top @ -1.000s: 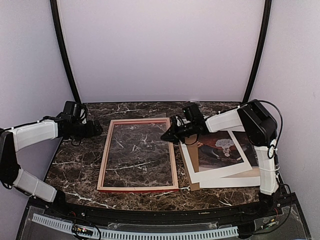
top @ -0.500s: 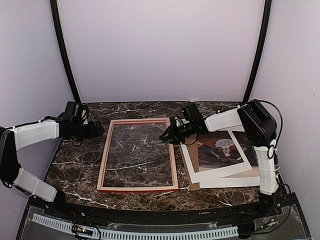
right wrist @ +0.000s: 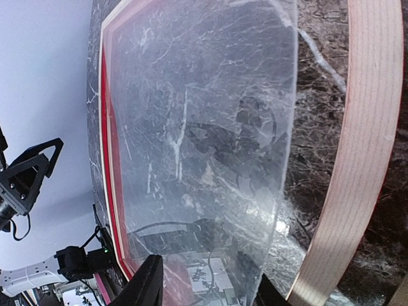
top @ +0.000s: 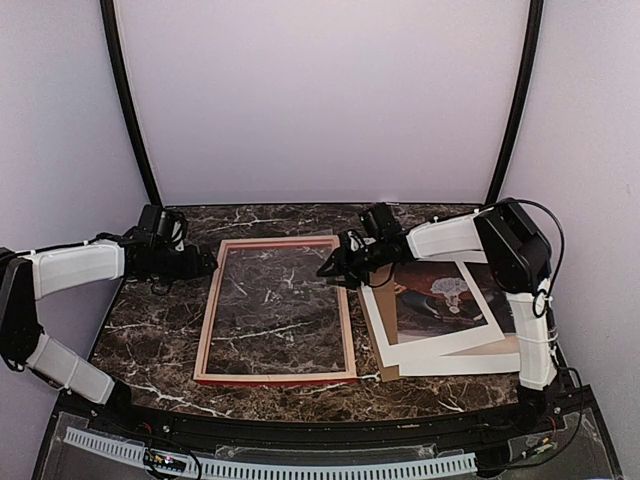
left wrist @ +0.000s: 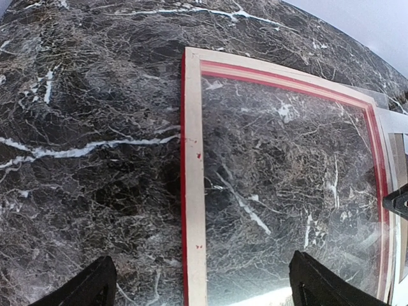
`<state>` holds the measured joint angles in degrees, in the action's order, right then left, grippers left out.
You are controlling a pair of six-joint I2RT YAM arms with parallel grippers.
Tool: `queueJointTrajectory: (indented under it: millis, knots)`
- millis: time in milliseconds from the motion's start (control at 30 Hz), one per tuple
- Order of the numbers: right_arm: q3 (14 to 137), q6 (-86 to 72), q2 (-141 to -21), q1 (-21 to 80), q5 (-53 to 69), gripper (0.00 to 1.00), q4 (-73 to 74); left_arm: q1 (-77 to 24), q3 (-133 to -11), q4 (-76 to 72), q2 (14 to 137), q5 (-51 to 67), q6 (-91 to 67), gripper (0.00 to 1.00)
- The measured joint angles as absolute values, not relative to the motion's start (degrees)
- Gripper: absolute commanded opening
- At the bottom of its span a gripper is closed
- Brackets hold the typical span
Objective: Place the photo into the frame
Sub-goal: Place the glass panel at the frame body.
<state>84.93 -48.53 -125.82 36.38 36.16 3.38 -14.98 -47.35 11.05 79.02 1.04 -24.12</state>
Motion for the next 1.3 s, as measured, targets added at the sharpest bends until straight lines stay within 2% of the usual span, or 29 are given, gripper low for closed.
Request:
queueJointTrajectory:
  millis: [367,767,1300]
  knots:
    - [86.91,-48.27,-126.32,36.38,34.92,0.41,6.55,-21.02,-47.35,6.28,81.6,1.5,-24.62,0.98]
    - [87.35,-48.29,-126.43,36.38,36.62,0.42,6.76,-27.27,-48.03,-1.45,90.52,4.38,-25.58,0.99]
    - [87.35,-48.27,-126.43,36.38,37.82,0.43,6.0,-30.81,-51.72,-1.98,98.67,4.93,-25.82,0.98]
